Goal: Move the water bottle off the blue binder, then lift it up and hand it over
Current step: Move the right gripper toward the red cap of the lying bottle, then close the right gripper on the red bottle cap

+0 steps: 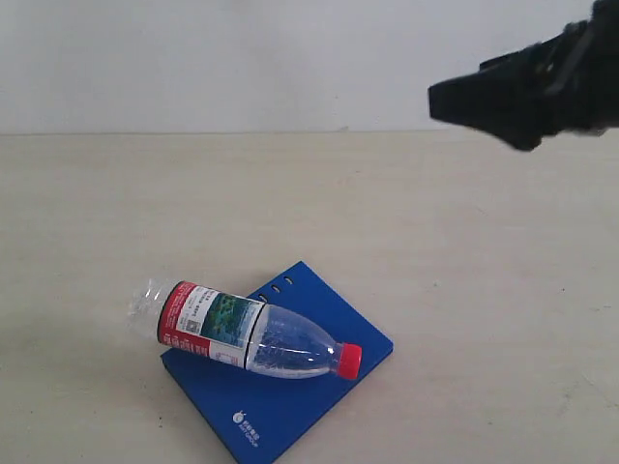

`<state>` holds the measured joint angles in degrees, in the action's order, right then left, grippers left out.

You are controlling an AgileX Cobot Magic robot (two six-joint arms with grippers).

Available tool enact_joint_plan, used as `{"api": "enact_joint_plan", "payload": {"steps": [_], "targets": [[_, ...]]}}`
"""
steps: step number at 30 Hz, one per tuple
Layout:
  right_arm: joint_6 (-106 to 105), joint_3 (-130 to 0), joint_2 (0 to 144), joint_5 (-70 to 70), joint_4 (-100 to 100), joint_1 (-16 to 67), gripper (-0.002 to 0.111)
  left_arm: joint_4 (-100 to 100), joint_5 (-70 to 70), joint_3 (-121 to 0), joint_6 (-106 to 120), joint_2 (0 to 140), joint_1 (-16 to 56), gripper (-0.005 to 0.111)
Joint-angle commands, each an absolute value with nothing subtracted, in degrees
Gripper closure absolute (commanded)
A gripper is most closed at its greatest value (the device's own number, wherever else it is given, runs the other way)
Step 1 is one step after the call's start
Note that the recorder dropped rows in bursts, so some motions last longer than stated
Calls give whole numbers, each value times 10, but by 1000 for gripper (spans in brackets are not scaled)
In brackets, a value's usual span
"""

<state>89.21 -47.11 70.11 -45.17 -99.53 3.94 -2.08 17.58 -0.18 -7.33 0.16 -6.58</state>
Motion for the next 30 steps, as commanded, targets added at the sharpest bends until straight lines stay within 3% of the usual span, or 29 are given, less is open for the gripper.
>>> {"api": "enact_joint_plan", "payload": {"steps": [1, 10, 18, 30], "targets": [[797, -475, 762, -436, -999, 101, 41, -24, 170, 0, -77, 0, -61, 102], [727, -382, 833, -296, -999, 249, 41, -24, 170, 0, -77, 0, -61, 102], [702, -339, 856, -12, -999, 373, 41, -24, 170, 0, -77, 0, -61, 102], [732, -368, 920, -92, -999, 378, 41, -24, 170, 0, -77, 0, -61, 102]]}}
